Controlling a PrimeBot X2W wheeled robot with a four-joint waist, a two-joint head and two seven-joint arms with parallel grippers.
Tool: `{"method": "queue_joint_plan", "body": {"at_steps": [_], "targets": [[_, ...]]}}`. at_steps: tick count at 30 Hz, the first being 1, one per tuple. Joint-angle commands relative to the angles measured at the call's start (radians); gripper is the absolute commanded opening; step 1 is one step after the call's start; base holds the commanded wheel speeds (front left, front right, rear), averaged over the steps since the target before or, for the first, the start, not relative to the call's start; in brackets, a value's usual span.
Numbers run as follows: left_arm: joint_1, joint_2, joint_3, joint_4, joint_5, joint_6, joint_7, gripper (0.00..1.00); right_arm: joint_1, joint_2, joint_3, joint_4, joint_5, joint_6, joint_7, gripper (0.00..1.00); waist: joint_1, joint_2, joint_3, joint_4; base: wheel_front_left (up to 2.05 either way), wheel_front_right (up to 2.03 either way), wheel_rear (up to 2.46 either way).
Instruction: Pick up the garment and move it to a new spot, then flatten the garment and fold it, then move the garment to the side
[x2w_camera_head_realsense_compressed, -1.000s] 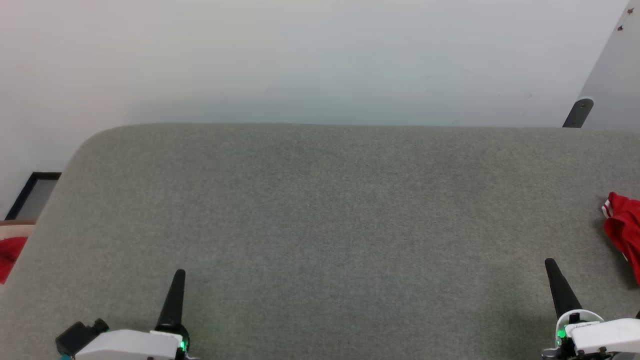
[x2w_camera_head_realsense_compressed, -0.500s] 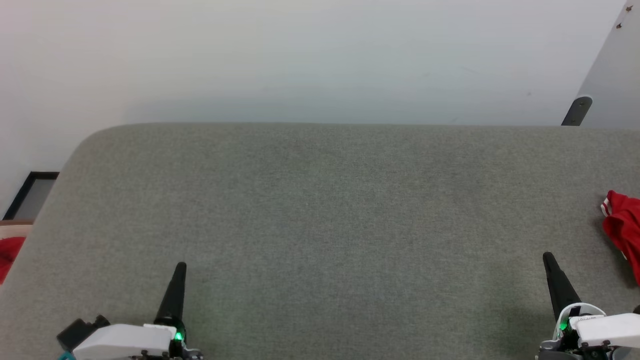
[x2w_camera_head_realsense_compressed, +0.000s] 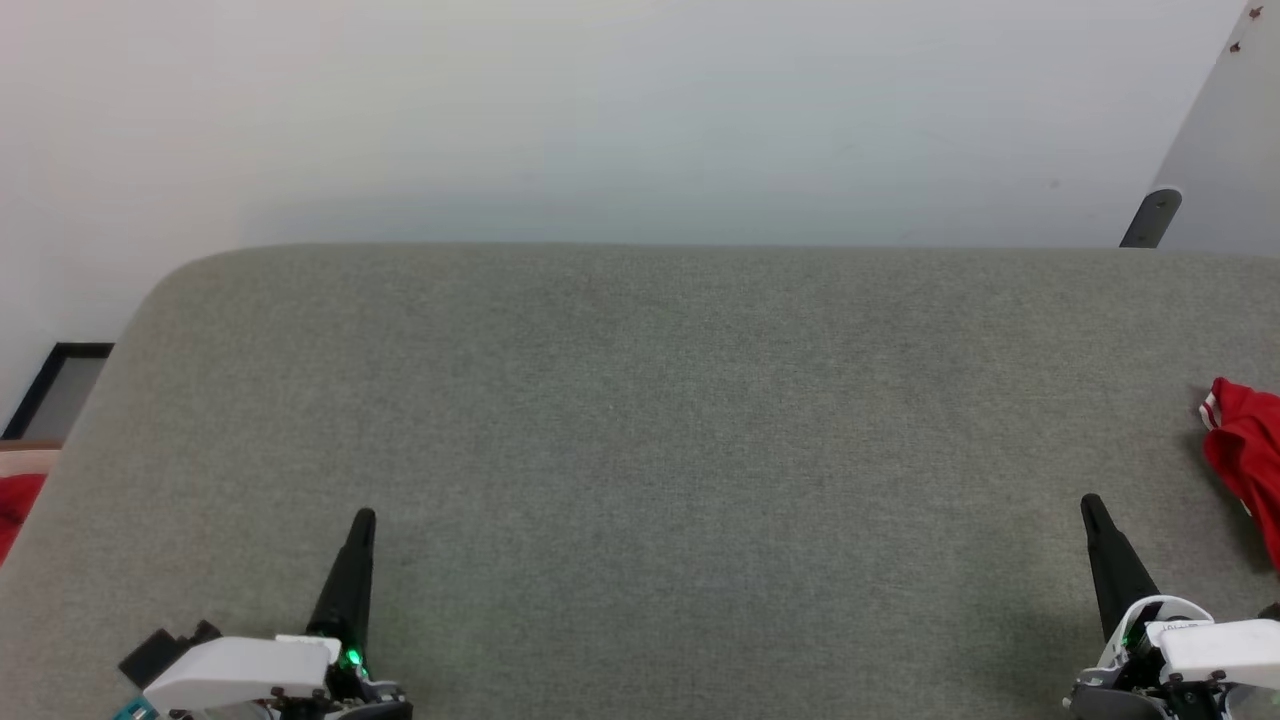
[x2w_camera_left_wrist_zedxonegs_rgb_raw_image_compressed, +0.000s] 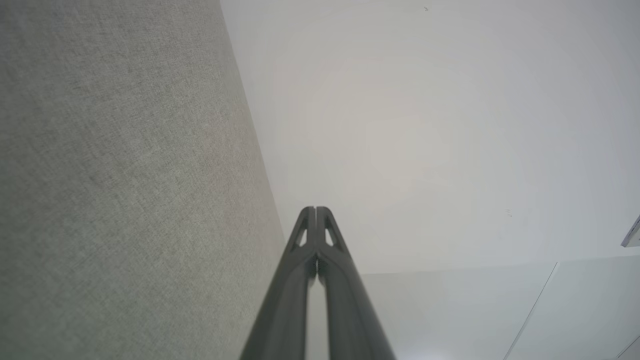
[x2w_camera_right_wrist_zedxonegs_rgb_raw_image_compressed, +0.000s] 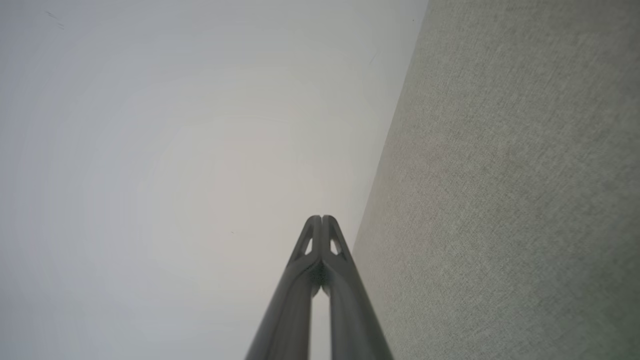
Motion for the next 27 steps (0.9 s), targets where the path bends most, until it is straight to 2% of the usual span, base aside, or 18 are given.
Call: {"method": "queue_joint_plan", "body": {"at_steps": [1, 16, 27], "targets": [[-0.015, -0.002, 0.004, 0.000, -0.017, -0.003, 0.006, 0.00, -0.013, 0.001, -0.003, 0.002, 0.017, 0.000, 0.004, 0.00, 0.0000, 0.0000, 0.000, 0.000, 0.00, 0.00, 0.00], [-0.032, -0.008, 0.010, 0.006, -0.111, -0.004, 0.031, 0.00, -0.032, 0.012, -0.006, 0.018, 0.104, 0.000, 0.019, 0.00, 0.0000, 0.0000, 0.005, -0.004, 0.00, 0.00, 0.00], [-0.033, -0.007, 0.010, 0.006, -0.111, -0.004, 0.033, 0.00, -0.026, 0.012, -0.006, 0.017, 0.104, 0.000, 0.019, 0.00, 0.0000, 0.0000, 0.005, -0.005, 0.00, 0.00, 0.00]]}}
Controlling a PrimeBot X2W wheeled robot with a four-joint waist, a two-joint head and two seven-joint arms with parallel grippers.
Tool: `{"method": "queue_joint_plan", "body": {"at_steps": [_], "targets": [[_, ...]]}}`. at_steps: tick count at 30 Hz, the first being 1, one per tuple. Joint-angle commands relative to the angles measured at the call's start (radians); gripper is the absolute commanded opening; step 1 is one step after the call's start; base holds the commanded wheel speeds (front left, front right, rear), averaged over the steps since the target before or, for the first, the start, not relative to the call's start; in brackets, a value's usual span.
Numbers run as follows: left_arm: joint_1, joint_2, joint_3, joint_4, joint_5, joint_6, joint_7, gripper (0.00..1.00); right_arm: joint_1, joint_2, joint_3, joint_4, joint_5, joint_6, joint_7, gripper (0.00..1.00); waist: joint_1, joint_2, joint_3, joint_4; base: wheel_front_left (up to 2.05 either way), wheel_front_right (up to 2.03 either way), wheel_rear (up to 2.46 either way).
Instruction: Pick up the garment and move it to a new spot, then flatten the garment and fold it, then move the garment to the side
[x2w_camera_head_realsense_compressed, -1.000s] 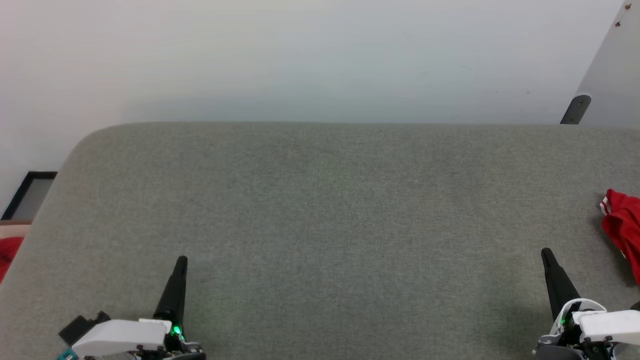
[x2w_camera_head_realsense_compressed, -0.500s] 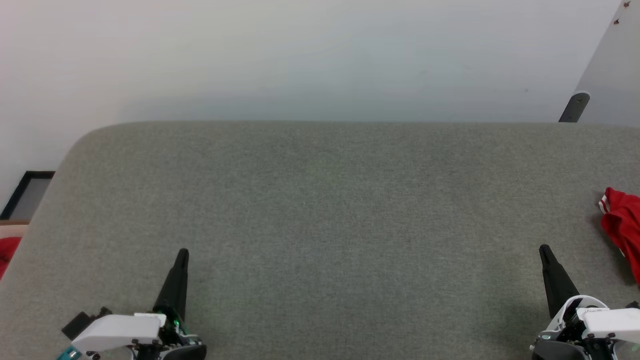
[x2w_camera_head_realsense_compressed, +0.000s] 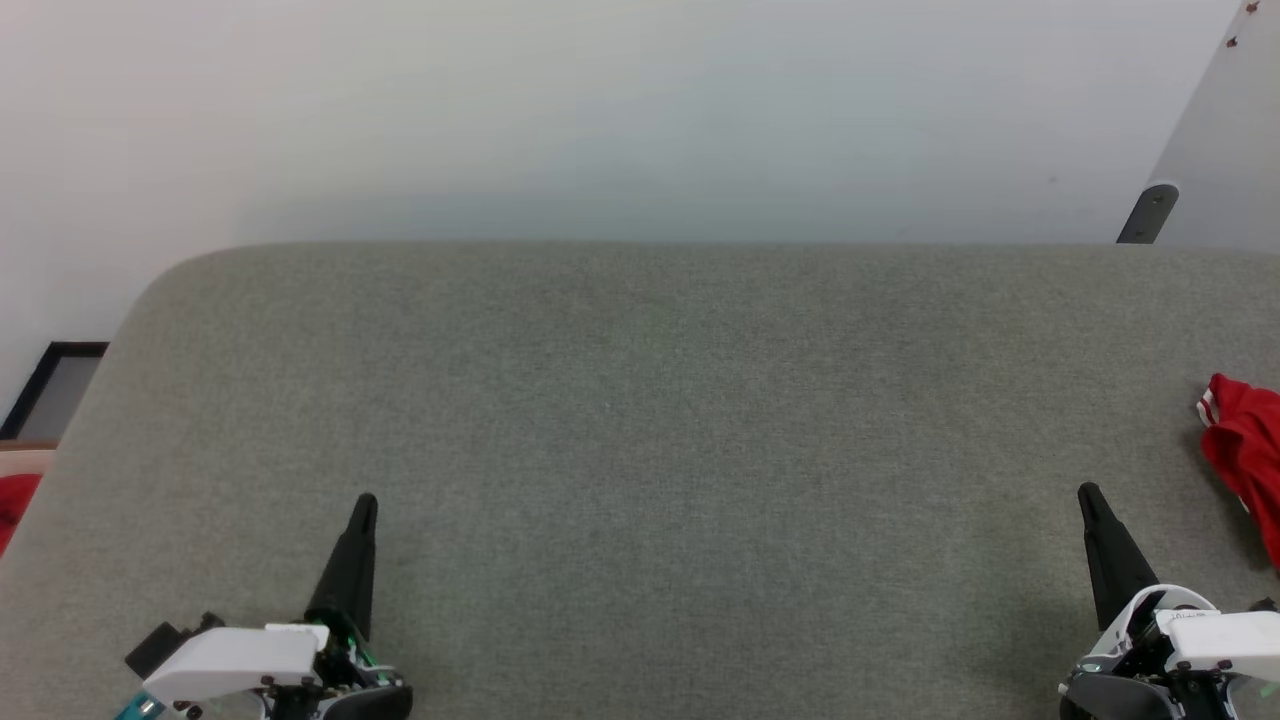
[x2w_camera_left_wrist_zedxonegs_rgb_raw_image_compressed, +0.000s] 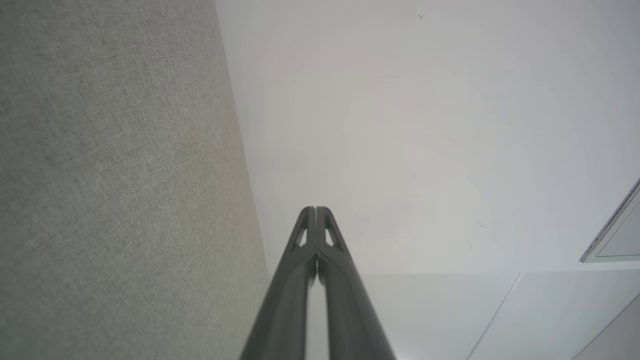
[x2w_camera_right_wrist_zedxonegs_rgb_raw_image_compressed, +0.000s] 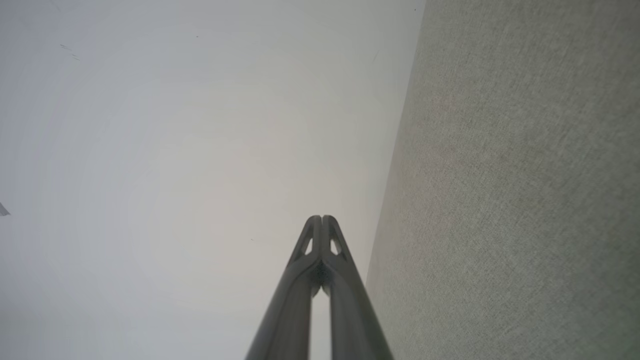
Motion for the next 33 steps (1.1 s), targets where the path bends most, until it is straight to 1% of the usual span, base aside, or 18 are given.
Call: {"method": "queue_joint_plan", "body": {"at_steps": [1, 33], "targets": [[-0.011, -0.002, 0.003, 0.001, -0.003, -0.004, 0.003, 0.00, -0.003, 0.004, 0.000, 0.000, 0.005, 0.000, 0.002, 0.00, 0.0000, 0.0000, 0.000, 0.000, 0.00, 0.00, 0.00], [-0.011, -0.002, 0.004, 0.001, -0.002, -0.004, 0.004, 0.00, -0.003, 0.004, 0.001, 0.000, 0.005, 0.000, 0.001, 0.00, 0.0000, 0.0000, 0.000, 0.000, 0.00, 0.00, 0.00]]}}
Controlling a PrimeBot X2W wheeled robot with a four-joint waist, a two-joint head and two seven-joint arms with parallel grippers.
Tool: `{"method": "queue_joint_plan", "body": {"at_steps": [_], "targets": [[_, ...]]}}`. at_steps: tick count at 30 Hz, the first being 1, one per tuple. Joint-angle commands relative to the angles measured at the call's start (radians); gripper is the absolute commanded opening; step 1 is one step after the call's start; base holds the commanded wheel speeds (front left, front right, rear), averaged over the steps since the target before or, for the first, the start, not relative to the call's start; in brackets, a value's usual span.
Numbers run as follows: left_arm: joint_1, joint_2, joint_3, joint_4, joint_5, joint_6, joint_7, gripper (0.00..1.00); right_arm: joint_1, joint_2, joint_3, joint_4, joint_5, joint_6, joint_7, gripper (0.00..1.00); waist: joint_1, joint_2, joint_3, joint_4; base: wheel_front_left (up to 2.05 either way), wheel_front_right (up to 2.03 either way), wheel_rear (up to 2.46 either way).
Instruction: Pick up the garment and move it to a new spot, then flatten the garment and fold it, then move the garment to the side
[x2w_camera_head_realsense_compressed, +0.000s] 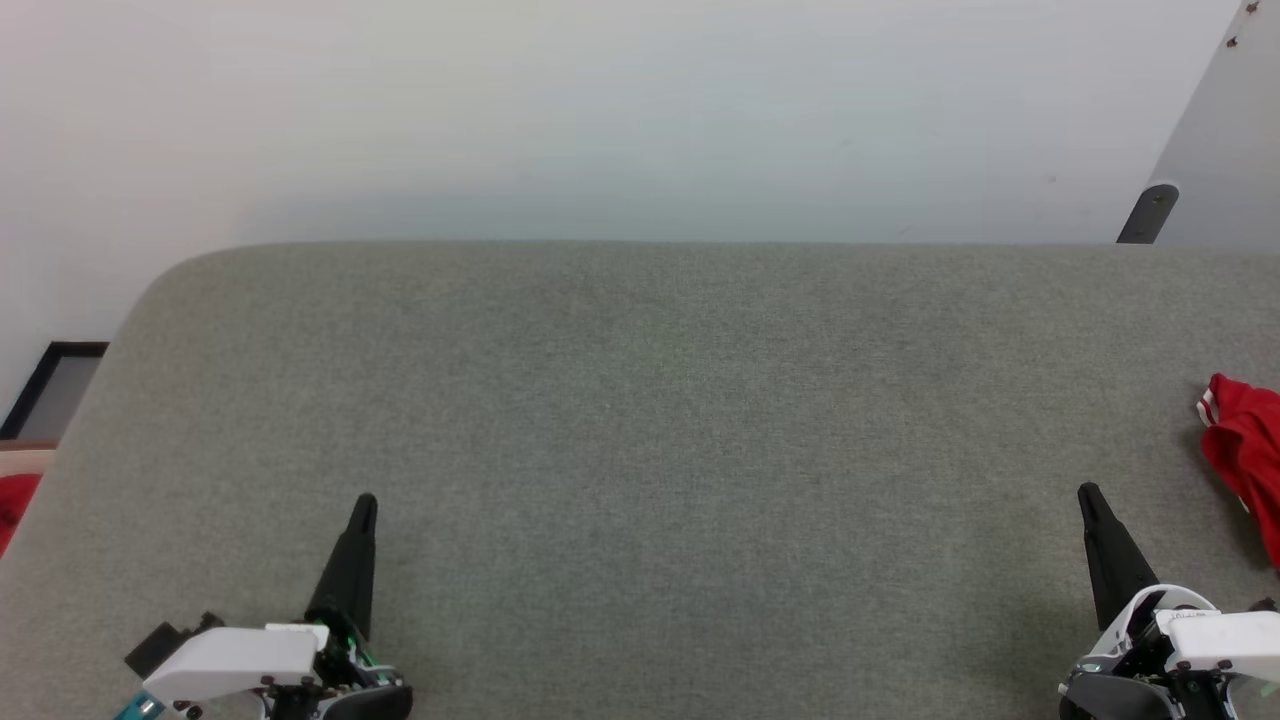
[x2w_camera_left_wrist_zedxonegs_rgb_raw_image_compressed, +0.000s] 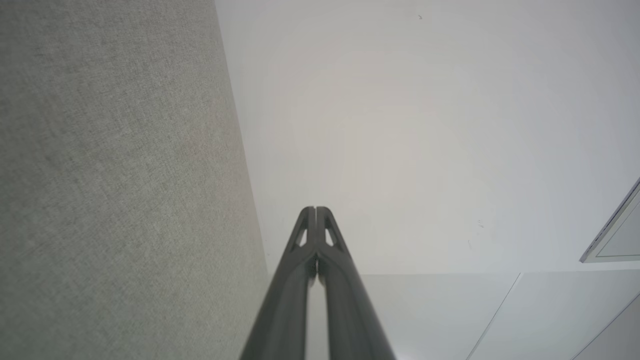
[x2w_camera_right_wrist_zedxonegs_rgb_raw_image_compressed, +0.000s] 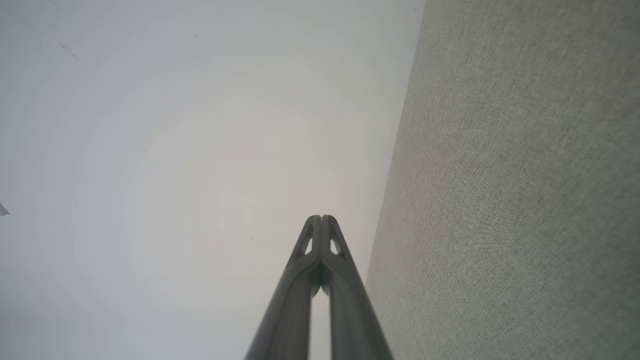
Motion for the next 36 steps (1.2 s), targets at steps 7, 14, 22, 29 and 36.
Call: {"method": "queue_joint_plan", "body": {"at_steps": [7, 14, 22, 29, 36], "targets": [[-0.010, -0.002, 0.003, 0.001, -0.002, -0.004, 0.003, 0.00, -0.003, 0.004, 0.001, 0.000, 0.006, 0.000, 0.001, 0.00, 0.0000, -0.0001, 0.000, 0.000, 0.00, 0.00, 0.00], [-0.010, -0.002, 0.003, 0.001, -0.002, -0.004, 0.003, 0.00, -0.003, 0.004, 0.001, 0.000, 0.006, 0.000, 0.001, 0.00, 0.0000, -0.0001, 0.000, 0.000, 0.00, 0.00, 0.00], [-0.010, -0.002, 0.003, 0.001, -0.002, -0.004, 0.003, 0.00, -0.003, 0.004, 0.001, 0.000, 0.006, 0.000, 0.001, 0.00, 0.0000, -0.0001, 0.000, 0.000, 0.00, 0.00, 0.00], [-0.010, -0.002, 0.004, 0.001, -0.002, -0.004, 0.003, 0.00, -0.003, 0.004, 0.001, 0.000, 0.006, 0.000, 0.001, 0.00, 0.0000, -0.0001, 0.000, 0.000, 0.00, 0.00, 0.00], [-0.010, -0.002, 0.004, 0.001, -0.002, -0.004, 0.003, 0.00, -0.003, 0.004, 0.001, 0.000, 0.006, 0.000, 0.001, 0.00, 0.0000, -0.0001, 0.000, 0.000, 0.00, 0.00, 0.00]]}}
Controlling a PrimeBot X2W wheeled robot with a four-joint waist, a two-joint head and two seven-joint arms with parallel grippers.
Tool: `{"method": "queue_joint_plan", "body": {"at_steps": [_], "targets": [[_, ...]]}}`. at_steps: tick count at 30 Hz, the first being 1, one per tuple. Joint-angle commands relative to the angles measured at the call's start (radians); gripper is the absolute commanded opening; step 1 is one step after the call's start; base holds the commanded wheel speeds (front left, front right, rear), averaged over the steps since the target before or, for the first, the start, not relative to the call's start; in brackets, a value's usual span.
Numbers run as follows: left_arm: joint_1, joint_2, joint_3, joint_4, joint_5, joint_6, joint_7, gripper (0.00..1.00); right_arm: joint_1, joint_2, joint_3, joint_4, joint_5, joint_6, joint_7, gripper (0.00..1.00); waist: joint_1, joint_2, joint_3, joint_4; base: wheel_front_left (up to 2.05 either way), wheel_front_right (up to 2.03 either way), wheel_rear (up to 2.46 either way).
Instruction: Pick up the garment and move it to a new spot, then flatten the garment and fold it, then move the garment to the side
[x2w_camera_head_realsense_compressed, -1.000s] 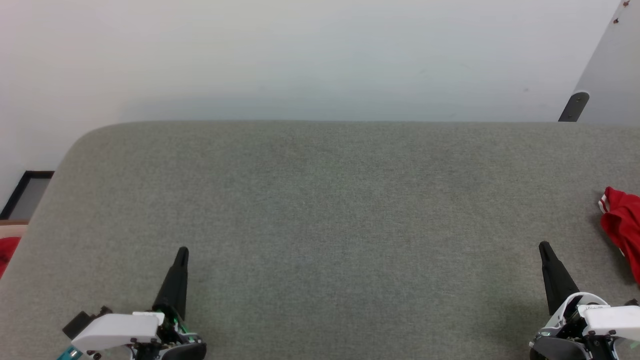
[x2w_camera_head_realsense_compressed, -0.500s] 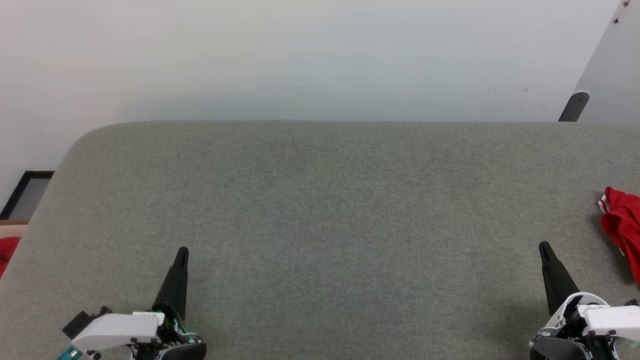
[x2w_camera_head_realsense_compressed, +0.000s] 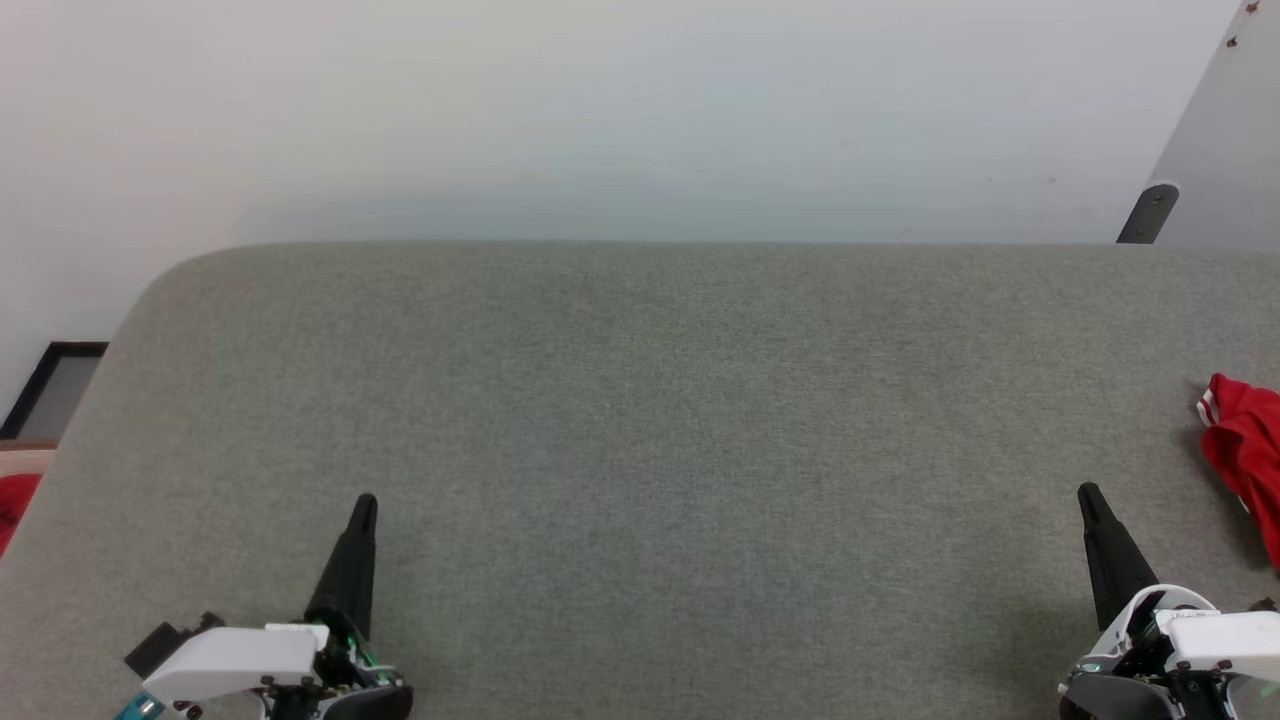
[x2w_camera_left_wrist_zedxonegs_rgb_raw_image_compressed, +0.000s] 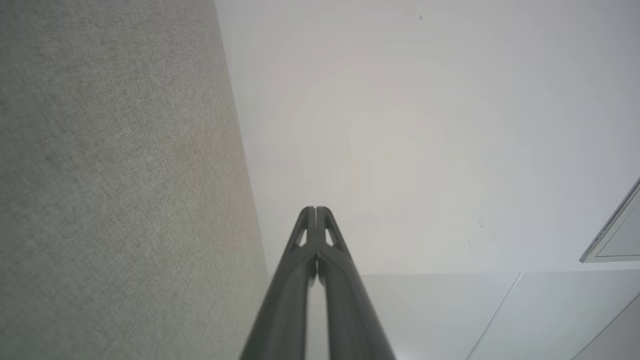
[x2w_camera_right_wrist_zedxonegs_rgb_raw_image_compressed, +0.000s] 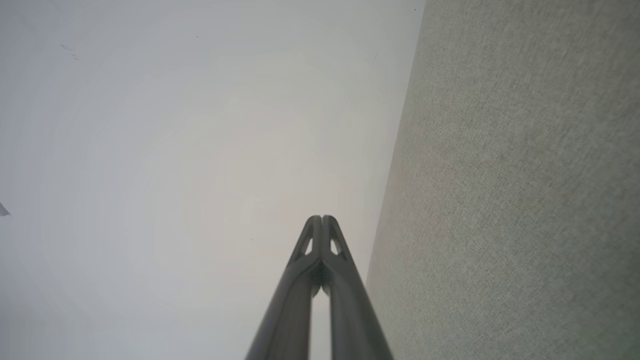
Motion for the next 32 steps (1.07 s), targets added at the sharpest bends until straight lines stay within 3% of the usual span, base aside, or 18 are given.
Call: {"method": "queue_joint_plan", "body": {"at_steps": [1, 32], "targets": [[-0.010, -0.002, 0.003, 0.001, -0.002, -0.004, 0.003, 0.00, -0.003, 0.004, 0.001, 0.000, 0.006, 0.000, 0.001, 0.00, 0.0000, -0.0001, 0.000, 0.000, 0.00, 0.00, 0.00], [-0.010, -0.002, 0.004, 0.001, -0.001, -0.004, 0.003, 0.00, -0.003, 0.004, 0.001, 0.000, 0.006, 0.000, 0.000, 0.00, 0.0000, -0.0001, 0.000, 0.000, 0.00, 0.00, 0.00]]}}
